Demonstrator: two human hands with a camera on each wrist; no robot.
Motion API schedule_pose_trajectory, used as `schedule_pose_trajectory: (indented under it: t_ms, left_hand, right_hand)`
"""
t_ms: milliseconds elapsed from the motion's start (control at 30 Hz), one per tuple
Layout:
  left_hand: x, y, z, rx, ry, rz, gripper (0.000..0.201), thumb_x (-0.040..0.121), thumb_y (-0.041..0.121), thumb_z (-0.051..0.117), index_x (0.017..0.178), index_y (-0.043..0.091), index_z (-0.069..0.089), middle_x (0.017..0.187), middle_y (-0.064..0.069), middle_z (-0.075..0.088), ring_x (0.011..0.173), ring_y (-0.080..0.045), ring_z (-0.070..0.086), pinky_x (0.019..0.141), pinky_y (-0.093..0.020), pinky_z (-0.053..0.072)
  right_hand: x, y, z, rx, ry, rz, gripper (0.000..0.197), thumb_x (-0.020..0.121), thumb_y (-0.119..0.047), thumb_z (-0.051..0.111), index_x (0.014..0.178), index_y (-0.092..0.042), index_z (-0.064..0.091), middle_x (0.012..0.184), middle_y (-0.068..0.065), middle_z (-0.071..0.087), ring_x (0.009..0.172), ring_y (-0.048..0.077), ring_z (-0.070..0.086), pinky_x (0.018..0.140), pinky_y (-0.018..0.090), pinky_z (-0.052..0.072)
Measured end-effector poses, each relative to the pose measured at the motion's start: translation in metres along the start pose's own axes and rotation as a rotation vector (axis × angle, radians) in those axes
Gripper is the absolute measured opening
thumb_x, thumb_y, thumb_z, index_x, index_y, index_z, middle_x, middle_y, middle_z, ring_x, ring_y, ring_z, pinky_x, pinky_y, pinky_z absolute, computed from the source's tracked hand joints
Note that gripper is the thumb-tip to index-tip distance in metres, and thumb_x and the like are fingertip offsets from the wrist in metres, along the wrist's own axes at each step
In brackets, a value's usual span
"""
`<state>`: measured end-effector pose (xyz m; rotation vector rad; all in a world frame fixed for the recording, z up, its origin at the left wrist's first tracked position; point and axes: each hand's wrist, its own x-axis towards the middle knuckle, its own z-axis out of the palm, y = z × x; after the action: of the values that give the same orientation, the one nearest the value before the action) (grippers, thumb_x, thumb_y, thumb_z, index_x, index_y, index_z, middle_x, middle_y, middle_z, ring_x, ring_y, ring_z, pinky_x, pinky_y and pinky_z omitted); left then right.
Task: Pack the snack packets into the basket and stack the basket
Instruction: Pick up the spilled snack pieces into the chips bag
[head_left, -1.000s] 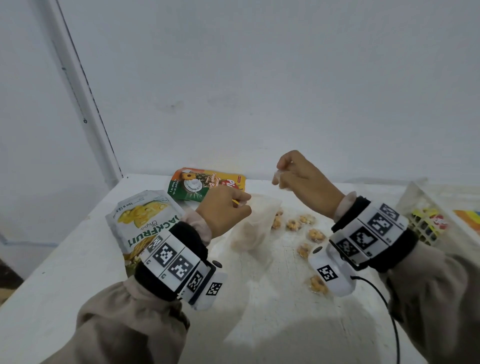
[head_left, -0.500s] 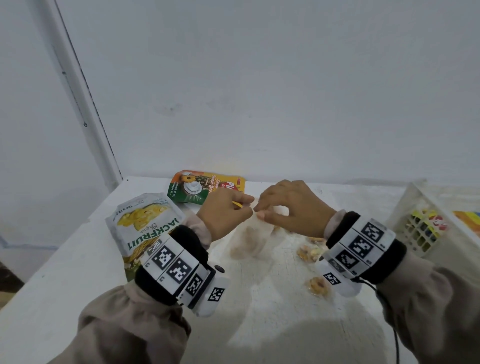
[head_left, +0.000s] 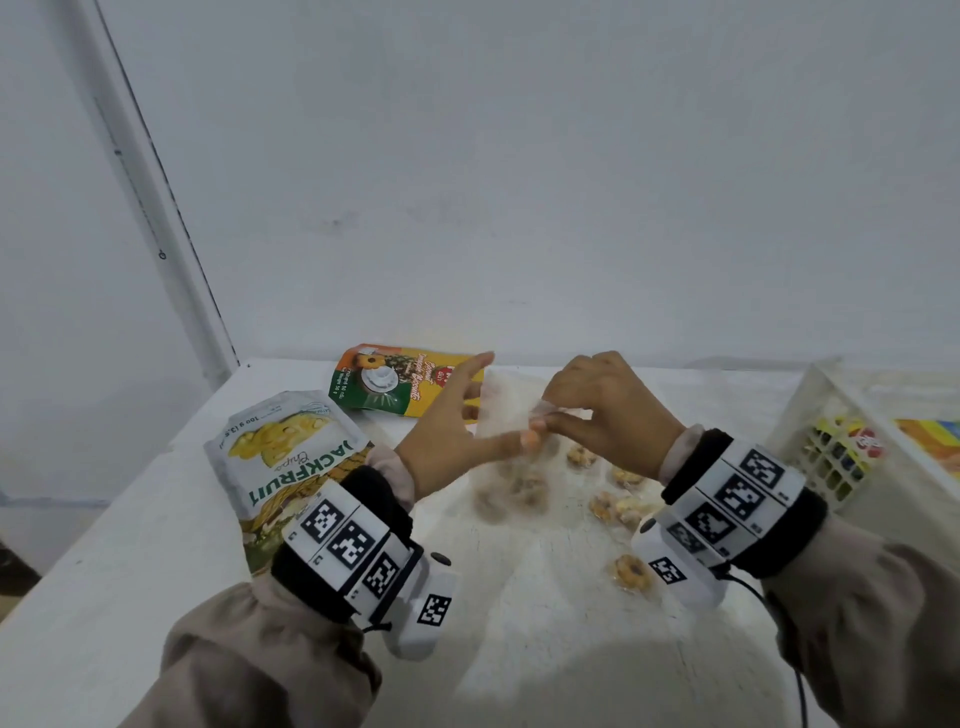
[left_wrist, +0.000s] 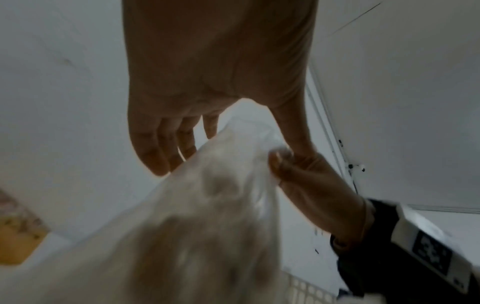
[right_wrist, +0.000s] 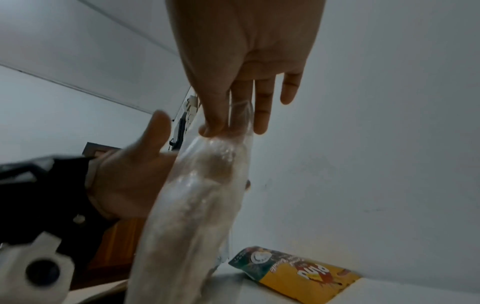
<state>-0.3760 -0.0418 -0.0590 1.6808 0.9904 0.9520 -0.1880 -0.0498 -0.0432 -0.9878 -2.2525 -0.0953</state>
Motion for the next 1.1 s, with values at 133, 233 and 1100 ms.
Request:
schedule_pose_trajectory:
  t_ms: [133,233,1100]
  left_hand:
    - [-0.003,-0.012,0.006,-0.054,-0.213,0.017,0.084,0.056,0.023,0.085,0.129,0.024,0.043,0.122,0.007,0.058,0.116,-0.005,0.054,0.093,-0.026,0.047]
    - [-0.006,-0.011,0.007,-0.155,-0.248,-0.053,0.059,0.063,0.006,0.079,0.116,0.018,0.056,0.109,-0.004,0.065,0.104,-0.016,0.062,0.089,-0.03,0.052]
    - [-0.006,-0.005,0.015,-0.084,-0.225,0.045,0.074,0.059,-0.007,0.081,0.122,0.008,0.045,0.097,0.003,0.067,0.088,-0.001,0.065,0.071,-0.013,0.05]
  right_hand:
    - [0.006,-0.005,-0.004,0.055,0.135,-0.024,0.038,0.084,-0.049,0.049,0.082,-0.019,0.073,0.07,-0.011,0.067,0.072,0.007,0.048,0.074,0.025,0.028]
    - [0.008,-0.008,-0.004,0.067,0.139,-0.042,0.03,0.085,-0.04,0.051,0.086,-0.018,0.073,0.077,-0.012,0.07,0.07,0.007,0.049,0.074,0.026,0.031]
    - [0.01,-0.006,-0.002,0.78,0.084,0.619,0.014,0.075,-0.011,0.075,0.078,-0.018,0.063,0.065,-0.012,0.065,0.061,0.007,0.061,0.057,0.024,0.048]
